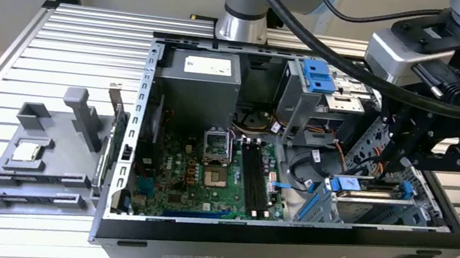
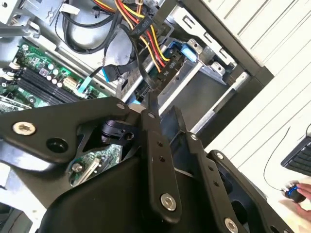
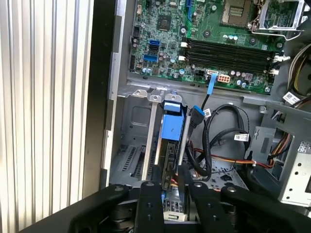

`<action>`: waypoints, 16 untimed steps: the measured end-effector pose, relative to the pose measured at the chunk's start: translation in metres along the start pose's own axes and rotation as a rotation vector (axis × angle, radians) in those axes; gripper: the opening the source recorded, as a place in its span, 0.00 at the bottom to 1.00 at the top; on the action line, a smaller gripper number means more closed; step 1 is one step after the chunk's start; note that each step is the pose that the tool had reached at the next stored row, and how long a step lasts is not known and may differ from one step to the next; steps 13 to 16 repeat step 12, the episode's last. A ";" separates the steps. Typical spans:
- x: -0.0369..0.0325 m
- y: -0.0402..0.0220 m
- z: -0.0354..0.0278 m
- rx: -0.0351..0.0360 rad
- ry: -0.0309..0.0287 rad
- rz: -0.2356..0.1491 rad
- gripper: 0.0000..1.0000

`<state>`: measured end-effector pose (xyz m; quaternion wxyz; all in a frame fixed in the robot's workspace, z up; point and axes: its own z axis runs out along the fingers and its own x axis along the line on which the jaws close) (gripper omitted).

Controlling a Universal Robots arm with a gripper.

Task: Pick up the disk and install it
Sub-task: 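Insert the second disk wire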

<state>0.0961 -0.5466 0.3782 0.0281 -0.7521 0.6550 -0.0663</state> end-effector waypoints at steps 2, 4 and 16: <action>0.0000 0.0000 -0.0001 0.0000 0.0000 0.000 0.00; 0.0000 0.0000 -0.0001 0.0000 -0.0001 0.000 0.00; 0.0000 0.0000 -0.0001 0.0001 -0.0010 0.000 0.00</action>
